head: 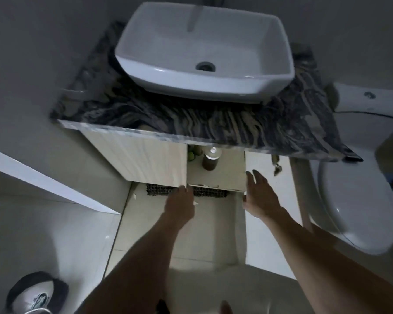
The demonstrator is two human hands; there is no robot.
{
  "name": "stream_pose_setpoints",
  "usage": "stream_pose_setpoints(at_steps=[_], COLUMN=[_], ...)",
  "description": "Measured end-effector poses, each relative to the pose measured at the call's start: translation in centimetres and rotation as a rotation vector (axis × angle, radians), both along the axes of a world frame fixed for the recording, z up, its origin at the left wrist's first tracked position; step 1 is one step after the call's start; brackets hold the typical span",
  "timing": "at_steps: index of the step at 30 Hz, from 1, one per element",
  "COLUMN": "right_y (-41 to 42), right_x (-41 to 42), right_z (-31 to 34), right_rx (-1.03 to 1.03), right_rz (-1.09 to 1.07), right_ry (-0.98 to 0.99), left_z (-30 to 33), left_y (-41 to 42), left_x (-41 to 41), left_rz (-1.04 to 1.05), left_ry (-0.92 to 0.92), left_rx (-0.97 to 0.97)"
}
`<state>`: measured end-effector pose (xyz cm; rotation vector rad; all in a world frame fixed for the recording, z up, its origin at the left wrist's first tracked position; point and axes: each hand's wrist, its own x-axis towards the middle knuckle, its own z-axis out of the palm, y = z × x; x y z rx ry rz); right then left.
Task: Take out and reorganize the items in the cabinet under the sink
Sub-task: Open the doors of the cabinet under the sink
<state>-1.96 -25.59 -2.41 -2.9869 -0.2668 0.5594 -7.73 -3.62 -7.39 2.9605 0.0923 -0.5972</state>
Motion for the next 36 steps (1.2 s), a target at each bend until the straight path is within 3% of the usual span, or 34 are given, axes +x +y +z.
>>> stream_pose_setpoints(at_steps=[3,7,14,24,28,31,33,36], right_y=[7.7,16.2,21.5,23.7,24.4,25.1,26.2,28.0], right_x=[2.2,4.6,6.9,3.9,2.2,0.1,-1.4,-3.9], right_z=[-0.2,-0.9,-4.1,-2.1,-0.7,-0.1,0.0,0.5], right_rx=[0.152,0.175,0.033,-0.056,-0.072,0.001,0.066,0.143], right_rz=[0.117,0.266,0.231,0.224,0.272,0.244,0.221,0.21], right_ry=[-0.052,-0.109,-0.162,-0.215,-0.093,0.079,0.156,0.258], left_z=[-0.5,0.1,-0.8,-0.7,0.5,2.9,3.3,3.1], left_y=[8.4,16.1,20.2,20.6,21.3,21.1,21.5,22.6], left_x=[3.0,6.8,10.0,5.6,3.6,2.8,2.6,0.6], left_rz=[-0.092,-0.176,-0.218,-0.12,0.197,0.448,0.722,1.165], left_ry=[-0.263,-0.293,-0.295,-0.326,-0.371,-0.423,-0.43,-0.297], left_rx=[0.166,0.319,0.245,0.047,-0.426,-0.524,-0.583,-0.798])
